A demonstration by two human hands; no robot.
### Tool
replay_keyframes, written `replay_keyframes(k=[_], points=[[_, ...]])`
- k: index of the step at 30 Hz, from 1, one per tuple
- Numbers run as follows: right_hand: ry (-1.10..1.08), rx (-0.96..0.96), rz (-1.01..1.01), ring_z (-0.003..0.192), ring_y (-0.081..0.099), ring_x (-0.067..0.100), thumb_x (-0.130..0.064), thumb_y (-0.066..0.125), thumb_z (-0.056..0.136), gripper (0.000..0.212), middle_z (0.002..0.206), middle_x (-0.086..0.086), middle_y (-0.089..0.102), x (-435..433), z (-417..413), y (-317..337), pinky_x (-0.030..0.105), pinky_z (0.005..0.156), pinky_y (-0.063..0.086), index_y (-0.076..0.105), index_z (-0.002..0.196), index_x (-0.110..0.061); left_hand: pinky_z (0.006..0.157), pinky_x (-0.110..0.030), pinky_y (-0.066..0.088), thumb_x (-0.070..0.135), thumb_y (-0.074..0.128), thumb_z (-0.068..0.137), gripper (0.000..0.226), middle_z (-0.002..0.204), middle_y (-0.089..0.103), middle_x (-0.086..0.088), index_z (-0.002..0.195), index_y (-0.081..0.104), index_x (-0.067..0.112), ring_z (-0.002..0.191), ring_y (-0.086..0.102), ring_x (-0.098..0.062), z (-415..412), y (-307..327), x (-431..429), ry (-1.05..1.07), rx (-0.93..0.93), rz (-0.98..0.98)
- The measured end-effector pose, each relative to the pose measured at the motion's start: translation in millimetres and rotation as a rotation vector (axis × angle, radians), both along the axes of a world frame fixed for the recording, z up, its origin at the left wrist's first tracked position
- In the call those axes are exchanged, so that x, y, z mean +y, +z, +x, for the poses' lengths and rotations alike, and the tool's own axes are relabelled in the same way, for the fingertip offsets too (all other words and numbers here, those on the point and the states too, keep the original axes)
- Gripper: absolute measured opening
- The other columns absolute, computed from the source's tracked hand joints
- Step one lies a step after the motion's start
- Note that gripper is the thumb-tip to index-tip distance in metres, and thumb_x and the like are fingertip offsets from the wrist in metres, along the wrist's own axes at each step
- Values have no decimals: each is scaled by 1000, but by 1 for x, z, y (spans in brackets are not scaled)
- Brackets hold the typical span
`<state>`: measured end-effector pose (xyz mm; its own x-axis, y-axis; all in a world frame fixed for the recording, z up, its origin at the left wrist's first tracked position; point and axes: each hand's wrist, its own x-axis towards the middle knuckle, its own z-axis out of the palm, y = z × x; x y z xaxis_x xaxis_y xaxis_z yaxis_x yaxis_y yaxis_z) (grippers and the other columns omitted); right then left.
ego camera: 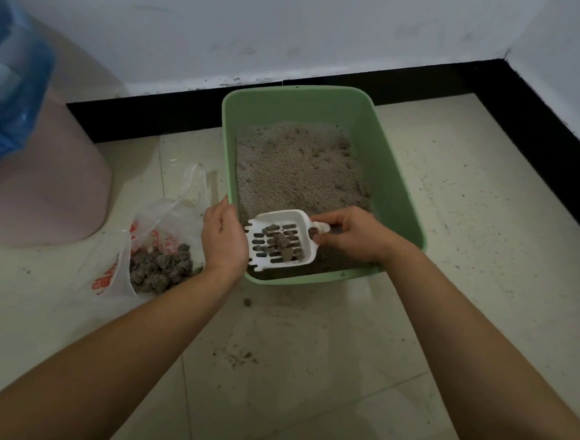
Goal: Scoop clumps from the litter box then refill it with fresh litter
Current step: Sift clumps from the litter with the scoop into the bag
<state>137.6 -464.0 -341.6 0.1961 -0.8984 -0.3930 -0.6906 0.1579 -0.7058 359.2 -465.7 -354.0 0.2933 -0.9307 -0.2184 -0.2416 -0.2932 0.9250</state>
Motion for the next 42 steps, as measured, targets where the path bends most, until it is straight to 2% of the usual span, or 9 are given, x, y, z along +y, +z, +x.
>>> replay_keyframes(k=[9,15,17,21,24,27,33,40,42], points=[[-10,53,-4,102,66,5,-39,71,83,34,105,-18,73,5,4,4,46,103,47,63,112,-55,106,-35,36,20,29,102,41,127,51,-8,126,56,0,116,48,-22,-1,0,-1,-7,-41,-3],[-99,-12,0,101,68,13,-23,72,88,30,104,-13,74,5,6,27,47,101,50,71,117,-31,78,-32,39,19,31,100,37,102,61,-12,92,61,0,100,56,-29,13,3,-9,-115,-48,57],[-149,-49,-21,101,68,27,-25,71,89,27,101,-10,75,4,8,43,48,94,54,71,115,-32,84,-39,49,25,32,99,40,101,68,-7,93,68,9,98,61,-25,29,11,-14,-168,8,96],[-241,-93,-167,54,56,-7,-25,68,91,25,89,-11,73,-1,20,74,27,66,49,70,115,-32,100,-40,45,28,41,96,34,119,64,-5,117,65,17,109,58,-23,78,30,-27,-91,-299,-56],[-265,-7,-315,70,61,-2,-39,68,88,27,88,-15,74,-11,47,87,37,84,53,71,114,-39,105,-43,38,30,54,89,45,130,52,-13,131,54,13,122,46,-32,121,35,-23,-92,-661,-106],[-135,220,-383,82,66,13,-44,60,91,25,90,-11,75,-15,93,98,41,93,51,72,112,-38,103,-46,33,38,68,80,70,139,39,-16,140,40,15,127,35,-35,151,40,-6,-189,-931,83],[472,907,-713,85,62,19,-23,64,86,7,84,-2,71,11,189,74,37,90,37,66,93,-22,88,-37,47,1,54,83,51,128,54,-18,134,50,8,108,56,-35,182,39,10,-147,-676,104],[561,957,-957,88,63,25,-18,69,82,39,95,4,73,22,184,55,37,86,41,64,120,-12,60,-26,42,3,44,90,27,114,65,-10,109,63,11,79,56,-23,188,53,12,-54,-660,-4],[499,947,-1009,84,64,25,-18,73,79,41,92,3,74,16,175,57,36,82,39,66,119,-13,65,-27,43,5,45,90,26,111,66,-8,106,64,13,85,59,-25,186,52,11,-51,-662,-32]])
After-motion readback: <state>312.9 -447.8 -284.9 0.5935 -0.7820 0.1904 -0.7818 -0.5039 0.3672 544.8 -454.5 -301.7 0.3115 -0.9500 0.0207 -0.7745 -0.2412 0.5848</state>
